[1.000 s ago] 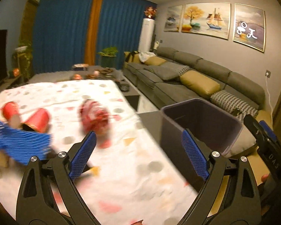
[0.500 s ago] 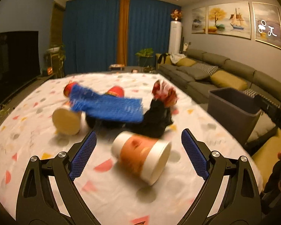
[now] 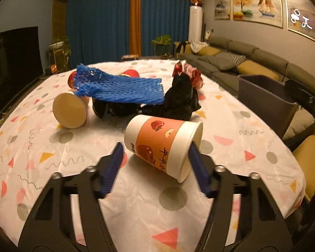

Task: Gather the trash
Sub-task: 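Move both open grippers back toward the remaining trash on the table, then grasp the white paper cup with the left gripper while the right grasps the black plastic bag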

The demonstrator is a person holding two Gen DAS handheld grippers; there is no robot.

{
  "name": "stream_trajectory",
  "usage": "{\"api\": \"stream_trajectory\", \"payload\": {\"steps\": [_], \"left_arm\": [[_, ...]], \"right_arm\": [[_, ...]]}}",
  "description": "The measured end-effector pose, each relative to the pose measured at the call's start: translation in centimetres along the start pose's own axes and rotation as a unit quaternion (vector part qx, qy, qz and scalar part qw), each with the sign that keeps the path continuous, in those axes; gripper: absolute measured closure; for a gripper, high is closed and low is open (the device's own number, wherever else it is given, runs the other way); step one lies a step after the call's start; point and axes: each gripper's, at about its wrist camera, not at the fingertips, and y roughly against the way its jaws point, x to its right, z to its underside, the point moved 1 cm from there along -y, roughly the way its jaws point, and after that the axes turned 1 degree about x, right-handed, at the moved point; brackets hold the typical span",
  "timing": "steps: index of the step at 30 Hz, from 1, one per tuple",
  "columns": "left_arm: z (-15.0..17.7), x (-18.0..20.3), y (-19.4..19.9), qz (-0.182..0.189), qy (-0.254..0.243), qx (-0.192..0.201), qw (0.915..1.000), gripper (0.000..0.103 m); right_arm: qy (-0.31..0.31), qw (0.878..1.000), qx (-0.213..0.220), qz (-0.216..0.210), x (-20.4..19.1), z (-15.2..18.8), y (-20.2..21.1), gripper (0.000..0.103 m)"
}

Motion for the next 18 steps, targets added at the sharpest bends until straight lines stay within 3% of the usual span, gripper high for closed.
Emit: {"api": "stream_trajectory", "payload": {"steps": [7, 9, 18], "left_arm": [[0.3, -1.1, -0.9, 0.01, 0.013, -0.021, 0.9996, 0.092], [0.3, -1.5, -0.9, 0.015, 0.02, -0.024, 0.9994, 0.098], [-0.2, -3.7, 0.2, 0.023, 0.048, -0.003, 0.9986, 0.101]], "right_arm": [[0.004, 1.0, -0.009, -0.009, -0.4, 0.4, -0.5, 0.027], [0.007, 1.0, -0.011, -0.012, -0.6, 0.5, -0.6, 0.027], [0.017, 0.999, -0.022, -0.017, -1.4, 0.7, -1.3, 0.027]]}}
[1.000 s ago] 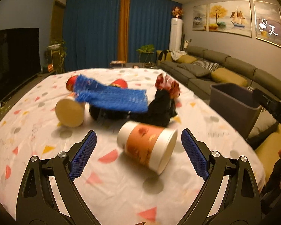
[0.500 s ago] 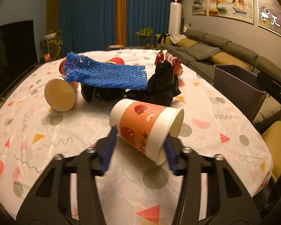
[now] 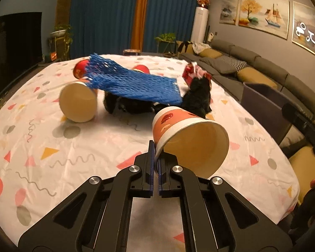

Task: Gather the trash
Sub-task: 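Grasp the white paper cup with the left gripper while the right grasps the black plastic bag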

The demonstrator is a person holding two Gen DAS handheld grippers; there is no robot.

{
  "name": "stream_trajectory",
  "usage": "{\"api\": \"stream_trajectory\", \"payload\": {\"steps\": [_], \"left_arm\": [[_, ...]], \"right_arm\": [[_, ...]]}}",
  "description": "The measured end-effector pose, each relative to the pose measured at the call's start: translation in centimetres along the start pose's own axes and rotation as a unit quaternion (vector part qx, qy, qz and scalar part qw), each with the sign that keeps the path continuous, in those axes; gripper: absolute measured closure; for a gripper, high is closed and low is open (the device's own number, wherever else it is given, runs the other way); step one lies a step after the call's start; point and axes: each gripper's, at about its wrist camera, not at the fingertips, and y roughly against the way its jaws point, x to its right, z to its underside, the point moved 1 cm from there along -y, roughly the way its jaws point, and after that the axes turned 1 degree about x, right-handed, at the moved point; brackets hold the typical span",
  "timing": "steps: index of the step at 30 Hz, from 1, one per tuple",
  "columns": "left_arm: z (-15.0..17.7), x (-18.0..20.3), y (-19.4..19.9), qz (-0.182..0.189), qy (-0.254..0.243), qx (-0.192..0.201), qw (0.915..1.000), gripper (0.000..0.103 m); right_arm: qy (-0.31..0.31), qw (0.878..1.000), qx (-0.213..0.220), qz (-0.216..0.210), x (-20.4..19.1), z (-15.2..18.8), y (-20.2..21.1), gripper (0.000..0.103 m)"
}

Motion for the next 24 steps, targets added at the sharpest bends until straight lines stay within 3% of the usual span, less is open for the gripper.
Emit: {"api": "stream_trajectory", "payload": {"steps": [11, 19, 24], "left_arm": [[-1.8, -3.2, 2.1, -0.041, 0.021, 0.042, 0.9981, 0.101], [-2.9, -6.3, 2.5, -0.071, 0.049, 0.055, 0.9947, 0.101], [-3.2, -7.1, 2.2, -0.078, 0.055, 0.053, 0.994, 0.101]], "right_arm": [[0.038, 0.999, -0.013, -0.033, -3.3, -1.0, -3.6, 0.028], [0.043, 0.996, -0.052, -0.057, -4.9, -1.2, -8.5, 0.047], [0.042, 0.994, -0.077, -0.067, -5.7, -1.0, -11.1, 0.051]]}}
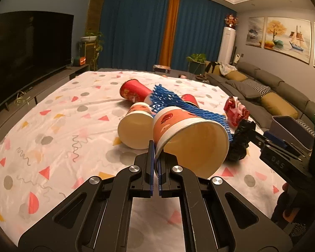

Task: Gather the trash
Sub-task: 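Grasp the white paper cup with the left gripper while the right grasps the black plastic bag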

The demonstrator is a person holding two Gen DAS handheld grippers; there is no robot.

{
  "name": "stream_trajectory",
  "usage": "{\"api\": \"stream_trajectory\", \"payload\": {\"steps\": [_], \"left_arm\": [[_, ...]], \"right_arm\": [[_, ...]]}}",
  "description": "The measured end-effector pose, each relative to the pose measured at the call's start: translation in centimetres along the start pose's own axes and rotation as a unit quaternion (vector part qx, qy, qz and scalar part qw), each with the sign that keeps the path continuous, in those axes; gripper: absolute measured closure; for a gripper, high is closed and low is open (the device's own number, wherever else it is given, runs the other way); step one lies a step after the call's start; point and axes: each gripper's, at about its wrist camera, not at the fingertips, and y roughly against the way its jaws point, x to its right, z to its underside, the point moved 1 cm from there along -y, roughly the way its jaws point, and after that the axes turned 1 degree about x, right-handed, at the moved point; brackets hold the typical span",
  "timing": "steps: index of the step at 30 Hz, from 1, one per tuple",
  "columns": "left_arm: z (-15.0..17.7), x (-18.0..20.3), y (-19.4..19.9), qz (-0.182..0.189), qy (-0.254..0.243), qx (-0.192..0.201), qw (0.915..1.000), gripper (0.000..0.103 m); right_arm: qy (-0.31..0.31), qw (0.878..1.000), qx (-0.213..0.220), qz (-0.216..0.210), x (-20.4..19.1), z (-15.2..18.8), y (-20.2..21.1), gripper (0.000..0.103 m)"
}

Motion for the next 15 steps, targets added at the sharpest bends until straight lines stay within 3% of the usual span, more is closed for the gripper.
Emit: {"api": "stream_trajectory", "payload": {"steps": [4, 10, 15], "left_arm": [[-0.1, -0.3, -0.4, 0.001, -0.002, -0.002, 1.0, 0.101], [-0.1, -0.1, -0.6, 0.002, -0.005, -0.005, 1.0, 0.101], [-0.1, -0.2, -0.7, 0.0, -0.005, -0.007, 1.0, 0.101]], "right_arm": [[-0.003, 1.0, -0.012, -0.004, -0.2, -0.3, -1.3, 0.059], [-0.017, 0.999, -0.04, -0.026, 0.2, -0.1, -2.7, 0.093], [-0.012, 0.999, -0.022, -0.022, 0.4, -0.2, -1.6, 0.1]]}}
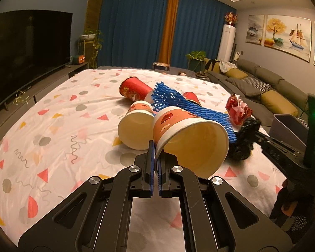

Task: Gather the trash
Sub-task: 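Grasp the white paper cup with the left gripper while the right grasps the black plastic bag, then carry the white cup and black bag with both grippers over the grey bin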

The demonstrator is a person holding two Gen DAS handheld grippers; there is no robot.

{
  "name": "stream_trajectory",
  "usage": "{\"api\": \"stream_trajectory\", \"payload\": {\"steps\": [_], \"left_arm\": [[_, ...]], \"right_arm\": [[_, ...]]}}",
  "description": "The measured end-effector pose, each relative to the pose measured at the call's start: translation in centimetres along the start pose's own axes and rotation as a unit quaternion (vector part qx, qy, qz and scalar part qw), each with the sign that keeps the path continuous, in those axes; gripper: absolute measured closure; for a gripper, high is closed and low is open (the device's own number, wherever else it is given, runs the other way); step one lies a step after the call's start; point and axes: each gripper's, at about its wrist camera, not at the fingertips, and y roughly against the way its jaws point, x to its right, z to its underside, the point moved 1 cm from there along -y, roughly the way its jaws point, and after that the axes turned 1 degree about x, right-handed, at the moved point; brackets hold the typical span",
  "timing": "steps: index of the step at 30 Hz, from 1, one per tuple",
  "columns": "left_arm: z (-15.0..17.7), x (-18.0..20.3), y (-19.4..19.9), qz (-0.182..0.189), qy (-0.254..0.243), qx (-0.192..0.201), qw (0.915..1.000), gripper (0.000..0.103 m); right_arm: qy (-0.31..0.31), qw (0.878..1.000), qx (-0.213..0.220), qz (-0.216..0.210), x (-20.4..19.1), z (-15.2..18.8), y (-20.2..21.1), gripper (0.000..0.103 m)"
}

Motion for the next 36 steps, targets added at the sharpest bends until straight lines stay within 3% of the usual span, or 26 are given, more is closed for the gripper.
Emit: {"api": "stream_trajectory", "payload": {"steps": [17, 36], "left_arm": [[-0.4, 1.3, 0.6, 0.003, -0.01, 0.008, 0.9999, 0.101], [-1.5, 4.7, 0.6, 0.009, -0.039, 0.019, 0.999, 0.101]], "right_arm": [[-0.023, 0.996, 0.081, 0.011, 2.9, -1.3, 7.2, 0.101], [-0.023, 0.994, 0.104, 0.011, 3.8, -1.3, 9.8, 0.101]]}}
